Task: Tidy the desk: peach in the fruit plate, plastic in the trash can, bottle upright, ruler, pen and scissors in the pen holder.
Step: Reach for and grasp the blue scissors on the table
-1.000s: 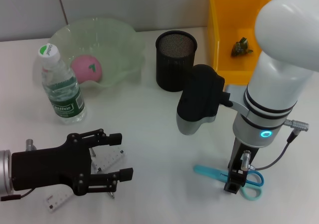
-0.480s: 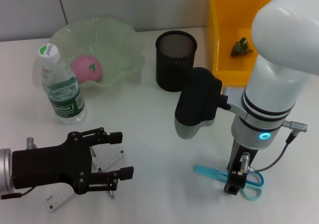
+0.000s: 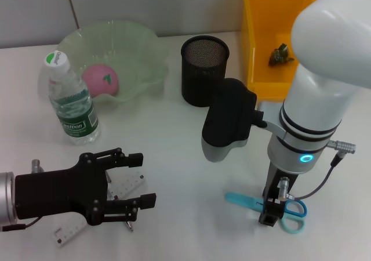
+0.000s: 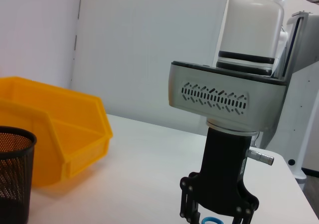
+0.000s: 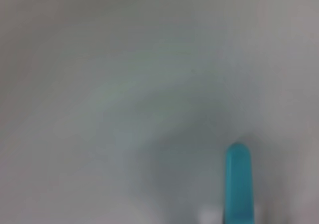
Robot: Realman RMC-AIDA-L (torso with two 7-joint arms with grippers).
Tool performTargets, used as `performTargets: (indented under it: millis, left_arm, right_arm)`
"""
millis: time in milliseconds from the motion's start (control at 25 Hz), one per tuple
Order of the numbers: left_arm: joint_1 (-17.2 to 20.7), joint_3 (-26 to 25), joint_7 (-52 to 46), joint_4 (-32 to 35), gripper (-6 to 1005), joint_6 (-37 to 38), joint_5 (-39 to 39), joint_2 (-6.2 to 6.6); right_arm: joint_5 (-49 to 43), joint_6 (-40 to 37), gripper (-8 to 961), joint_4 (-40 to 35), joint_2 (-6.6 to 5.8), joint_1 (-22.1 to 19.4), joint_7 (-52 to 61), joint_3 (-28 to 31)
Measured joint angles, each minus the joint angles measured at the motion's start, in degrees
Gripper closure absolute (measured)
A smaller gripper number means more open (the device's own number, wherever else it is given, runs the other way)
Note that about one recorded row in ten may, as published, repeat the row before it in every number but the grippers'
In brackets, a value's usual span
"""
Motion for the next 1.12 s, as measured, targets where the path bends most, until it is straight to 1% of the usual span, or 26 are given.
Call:
performTargets:
  millis: [240, 640, 920, 1120]
  left_arm:
    - [-0.05, 0.00, 0.00, -0.02, 168, -0.08, 0.00, 0.00]
    - [-0.14, -0.34, 0.00, 0.16, 169, -0.10, 0.00, 0.04]
    - [-0.16, -0.43, 0.00, 0.26, 168, -0.09, 0.00, 0.07]
    - [-0.16, -0.44, 0.00, 0.34, 167, -0.11, 0.00, 0.09]
  right_arm:
    - [0.00, 0.69, 453, 0.16, 0.00, -0.09, -0.08, -1.77]
    - [-0.70, 0.80, 462, 0.02, 0.00, 0.03, 0.06, -1.95]
    - [-0.75, 0.80, 517, -0.03, 0.00, 0.14, 0.08, -2.02]
    - [-0.79, 0.80, 525, -0.36, 0.00, 0.11, 0.10, -2.03]
